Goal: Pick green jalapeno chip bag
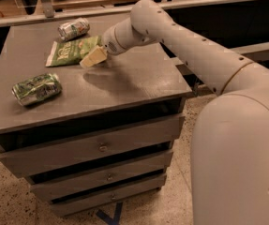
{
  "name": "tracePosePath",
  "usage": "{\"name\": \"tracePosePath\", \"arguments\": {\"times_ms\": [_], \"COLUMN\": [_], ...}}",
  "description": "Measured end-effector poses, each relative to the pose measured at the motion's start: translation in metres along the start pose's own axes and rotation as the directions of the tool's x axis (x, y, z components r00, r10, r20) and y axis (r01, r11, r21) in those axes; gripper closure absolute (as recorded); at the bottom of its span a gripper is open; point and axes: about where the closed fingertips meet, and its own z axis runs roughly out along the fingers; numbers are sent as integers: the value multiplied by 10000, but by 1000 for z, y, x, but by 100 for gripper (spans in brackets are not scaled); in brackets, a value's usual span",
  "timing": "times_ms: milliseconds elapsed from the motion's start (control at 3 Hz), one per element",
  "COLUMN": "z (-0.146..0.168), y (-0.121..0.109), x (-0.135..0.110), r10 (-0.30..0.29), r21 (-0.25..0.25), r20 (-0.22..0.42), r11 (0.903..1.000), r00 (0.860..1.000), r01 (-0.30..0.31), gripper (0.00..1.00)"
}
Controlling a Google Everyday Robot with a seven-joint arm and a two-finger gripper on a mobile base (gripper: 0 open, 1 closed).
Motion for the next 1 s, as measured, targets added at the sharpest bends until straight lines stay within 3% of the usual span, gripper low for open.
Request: {"name": "tracePosePath", "arguments": {"times_ms": [667, 1000], "z": [9, 6], "y": [3, 3], "x": [11, 0], "r10": [512, 655], "r21": [-242, -324], "r20": [-238, 88], "r11": [9984, 9973], "r00": [9984, 9978], "r01": [-518, -652], "gripper": [65, 88]}}
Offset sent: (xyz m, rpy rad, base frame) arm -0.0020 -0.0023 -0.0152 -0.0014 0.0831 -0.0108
